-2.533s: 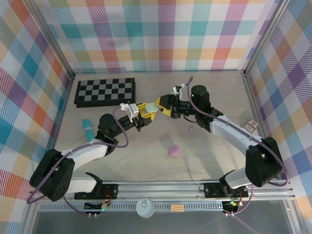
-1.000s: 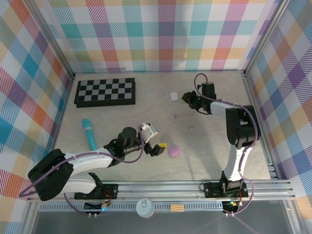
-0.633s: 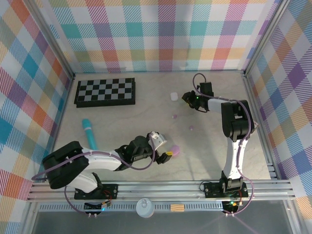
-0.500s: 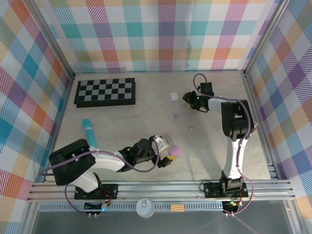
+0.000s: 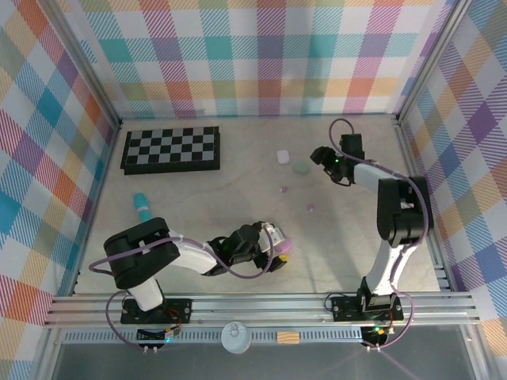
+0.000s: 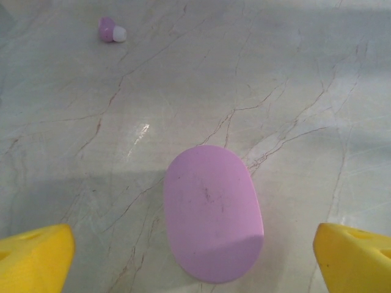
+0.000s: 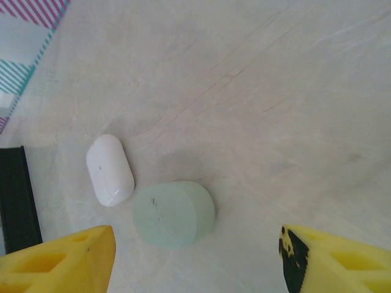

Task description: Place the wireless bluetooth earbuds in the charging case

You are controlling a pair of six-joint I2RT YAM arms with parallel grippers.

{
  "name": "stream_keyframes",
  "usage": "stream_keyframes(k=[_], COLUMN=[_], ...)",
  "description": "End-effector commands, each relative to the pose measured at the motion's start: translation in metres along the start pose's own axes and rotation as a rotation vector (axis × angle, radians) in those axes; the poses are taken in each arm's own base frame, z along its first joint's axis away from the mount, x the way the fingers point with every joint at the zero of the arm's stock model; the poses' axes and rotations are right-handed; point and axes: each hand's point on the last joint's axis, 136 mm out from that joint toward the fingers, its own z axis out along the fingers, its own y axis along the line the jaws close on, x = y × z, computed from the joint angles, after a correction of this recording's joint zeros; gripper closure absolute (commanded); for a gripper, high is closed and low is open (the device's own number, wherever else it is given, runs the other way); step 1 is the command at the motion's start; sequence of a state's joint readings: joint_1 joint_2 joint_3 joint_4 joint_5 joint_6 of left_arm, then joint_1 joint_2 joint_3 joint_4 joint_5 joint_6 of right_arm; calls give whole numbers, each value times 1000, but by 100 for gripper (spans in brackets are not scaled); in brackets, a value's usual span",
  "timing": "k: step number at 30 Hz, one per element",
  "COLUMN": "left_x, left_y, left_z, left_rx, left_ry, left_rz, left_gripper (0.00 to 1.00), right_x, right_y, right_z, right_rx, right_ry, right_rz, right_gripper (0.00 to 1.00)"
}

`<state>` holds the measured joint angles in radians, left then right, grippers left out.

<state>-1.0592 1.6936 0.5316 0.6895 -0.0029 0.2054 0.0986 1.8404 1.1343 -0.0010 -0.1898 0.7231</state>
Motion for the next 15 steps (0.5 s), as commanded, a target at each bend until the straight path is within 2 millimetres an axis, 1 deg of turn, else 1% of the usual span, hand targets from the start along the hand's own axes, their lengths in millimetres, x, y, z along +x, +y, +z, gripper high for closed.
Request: stream_keyframes(k=[1,3,8,12,15], left_x=[-5,-4,2,5,7], left_y=[-1,-2,-1,-2,-4], left_z=[8,13,20,22,24], left_rx=[-3,2,-10,0,13], left_ry=[1,9,35,45,54], left_rz=[32,33,49,54,54], left_gripper=[8,13,33,45,48], right_x=[-8,-8,-12,-14,-11], right_y=[-1,0,6,6,5], right_z=[-29,-42,-72,-86,-91], right_rx=[30,34,22,22,27], right_ry=[-60,-81,-127,-142,-141], right_rz=[-52,-69,-95,-102,-110], right_gripper=[29,29,29,29,30])
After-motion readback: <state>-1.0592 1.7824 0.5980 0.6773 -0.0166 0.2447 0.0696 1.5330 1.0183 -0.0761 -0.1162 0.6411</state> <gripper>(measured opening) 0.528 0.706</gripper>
